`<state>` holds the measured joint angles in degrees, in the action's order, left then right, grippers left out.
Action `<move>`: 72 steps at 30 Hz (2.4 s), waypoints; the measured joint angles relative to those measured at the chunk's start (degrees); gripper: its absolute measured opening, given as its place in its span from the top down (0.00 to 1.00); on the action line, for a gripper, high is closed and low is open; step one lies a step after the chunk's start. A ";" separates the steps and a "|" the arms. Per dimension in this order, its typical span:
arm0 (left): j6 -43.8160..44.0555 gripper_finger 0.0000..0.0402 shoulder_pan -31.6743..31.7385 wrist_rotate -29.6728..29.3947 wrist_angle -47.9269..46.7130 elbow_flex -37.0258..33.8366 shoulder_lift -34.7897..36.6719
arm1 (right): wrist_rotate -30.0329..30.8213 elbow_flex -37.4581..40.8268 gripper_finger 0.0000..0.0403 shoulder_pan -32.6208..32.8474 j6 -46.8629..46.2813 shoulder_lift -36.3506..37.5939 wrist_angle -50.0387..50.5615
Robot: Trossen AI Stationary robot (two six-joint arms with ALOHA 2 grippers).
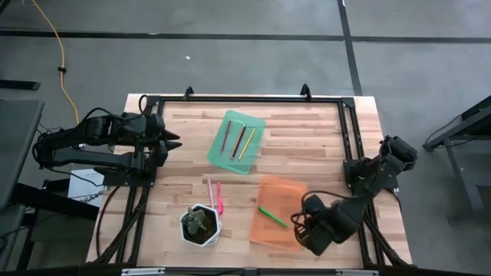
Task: Sort pens & pencils
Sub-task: Put the yellow pen into the orange bin
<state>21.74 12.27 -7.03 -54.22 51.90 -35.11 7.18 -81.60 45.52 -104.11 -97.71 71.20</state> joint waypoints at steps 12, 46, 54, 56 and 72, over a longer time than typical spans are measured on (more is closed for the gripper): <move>-1.07 0.66 0.00 1.92 0.00 0.00 0.00 | 3.16 -0.02 0.69 4.47 -24.66 -1.30 -3.57; -9.75 0.66 0.02 12.31 0.09 0.00 0.02 | 23.09 -15.43 0.69 -3.02 -23.56 -2.84 -1.18; -10.15 0.66 0.02 12.15 0.17 0.00 0.11 | 17.90 -17.77 0.69 -4.33 -26.81 -2.82 3.44; -10.97 0.66 0.02 12.15 0.16 0.00 0.11 | 18.76 -17.77 0.69 -4.38 -26.02 -2.82 3.34; -9.92 0.66 0.01 13.94 0.11 0.00 0.11 | 14.44 -17.77 0.69 -6.37 14.77 -2.82 3.49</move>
<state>11.82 12.28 6.92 -54.11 51.90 -35.00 21.63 -99.37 39.15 -89.34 -100.53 74.68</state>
